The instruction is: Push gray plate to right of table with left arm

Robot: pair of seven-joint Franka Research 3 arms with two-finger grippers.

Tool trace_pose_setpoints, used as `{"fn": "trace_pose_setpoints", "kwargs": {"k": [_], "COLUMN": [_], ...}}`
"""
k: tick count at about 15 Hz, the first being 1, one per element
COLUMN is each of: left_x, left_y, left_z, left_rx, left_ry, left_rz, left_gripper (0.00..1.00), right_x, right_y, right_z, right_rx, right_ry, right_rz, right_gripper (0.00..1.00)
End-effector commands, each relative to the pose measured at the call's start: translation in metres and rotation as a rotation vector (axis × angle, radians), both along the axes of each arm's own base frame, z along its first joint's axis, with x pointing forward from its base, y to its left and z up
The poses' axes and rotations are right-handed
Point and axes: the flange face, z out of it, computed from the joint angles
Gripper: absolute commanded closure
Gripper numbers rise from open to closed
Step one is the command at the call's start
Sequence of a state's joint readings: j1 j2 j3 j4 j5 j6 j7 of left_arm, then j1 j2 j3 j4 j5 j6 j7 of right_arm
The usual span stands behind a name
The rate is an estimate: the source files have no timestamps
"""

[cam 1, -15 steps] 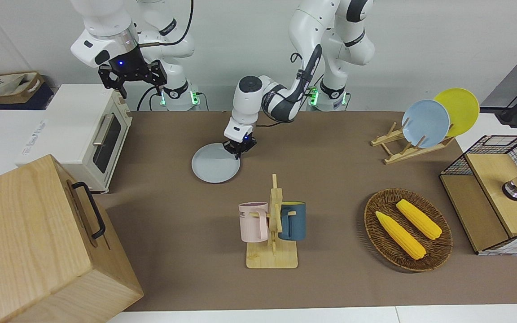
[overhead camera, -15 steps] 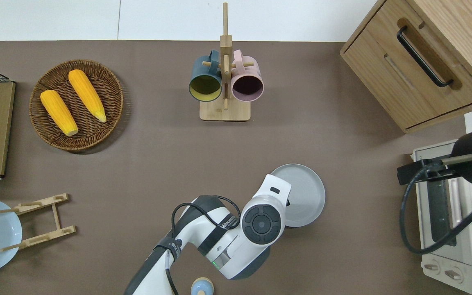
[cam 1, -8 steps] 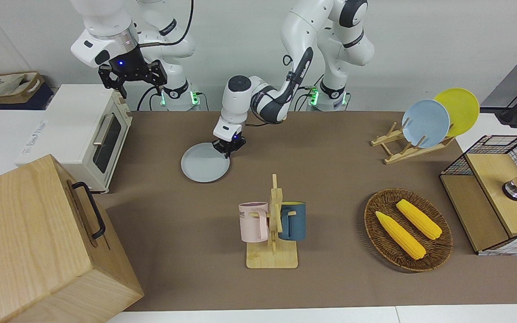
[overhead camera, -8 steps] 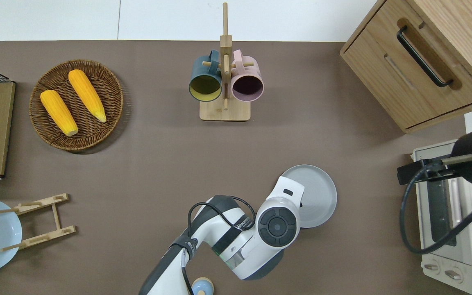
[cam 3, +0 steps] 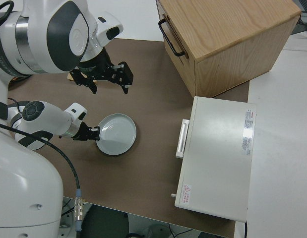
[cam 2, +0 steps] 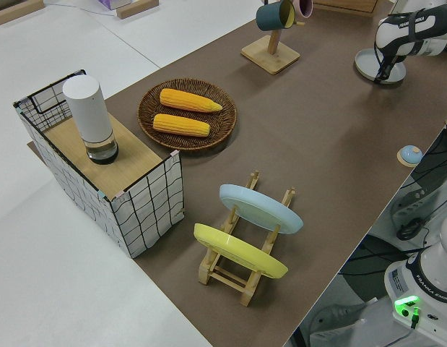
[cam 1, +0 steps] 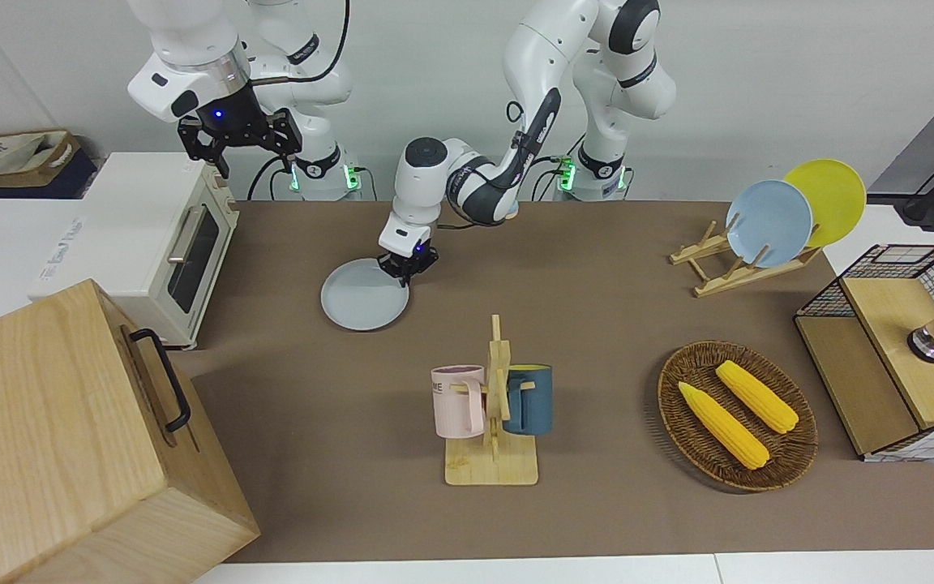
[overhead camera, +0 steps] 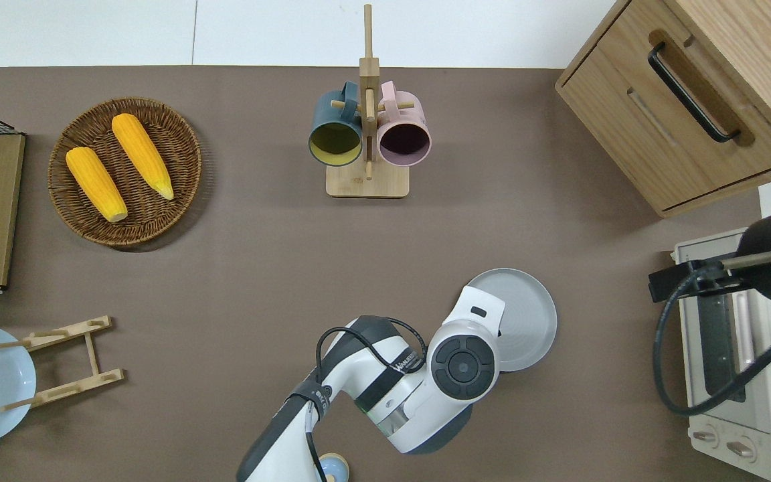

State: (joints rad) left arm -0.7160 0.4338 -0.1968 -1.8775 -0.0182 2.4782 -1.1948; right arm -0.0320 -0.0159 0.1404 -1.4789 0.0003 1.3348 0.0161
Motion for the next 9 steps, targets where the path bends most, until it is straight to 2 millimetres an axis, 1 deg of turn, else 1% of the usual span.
{"fn": "trace_pose_setpoints", "kwargs": {"k": [1,2,3,4,5,6,7,8,9], "left_x": [0.0013,0.0013,0.0013,0.0026,0.0024,0.0048,0.0067,0.0075,0.0075], "left_y": [-0.0088,-0.0088,-0.0088,-0.0074,-0.0071,-0.0079,-0.0084,-0.0078,-0.0078], "left_z": [-0.0118,-0.0118,-0.0108,-0.0104,-0.0094,-0.0054,-0.0027,-0.0028,-0.0028], "left_rx": [0.031,0.031,0.031,0.035,0.042,0.043,0.043,0.045,0.048], "left_ry": [0.014,0.014,0.011,0.011,0.017,0.018,0.016,0.014,0.009], "left_rz": [0.0,0.0,-0.002,0.0,-0.001,0.0,0.0,0.0,-0.005], "left_gripper": [1.0,0.98,0.82,0.72,0.49,0.35,0.06,0.0,0.0], "right_x": [-0.0025,-0.0025,-0.0025,-0.0025,-0.0026,-0.0026,-0.0025,-0.0026,-0.0025], "right_y": [-0.0017,-0.0017,-0.0017,-0.0017,-0.0009,-0.0009,-0.0017,-0.0009,-0.0017], "right_z": [0.0043,0.0043,0.0043,0.0043,0.0043,0.0043,0.0043,0.0043,0.0043], "right_rx": [0.002,0.001,0.002,0.002,0.001,0.002,0.001,0.002,0.002], "right_ry": [0.004,0.004,0.004,0.004,0.004,0.004,0.004,0.004,0.004], "right_rz": [-0.015,-0.017,-0.015,-0.015,-0.015,-0.014,-0.017,-0.014,-0.015], "right_gripper": [0.017,0.017,0.017,0.017,0.017,0.017,0.017,0.017,0.017]}}
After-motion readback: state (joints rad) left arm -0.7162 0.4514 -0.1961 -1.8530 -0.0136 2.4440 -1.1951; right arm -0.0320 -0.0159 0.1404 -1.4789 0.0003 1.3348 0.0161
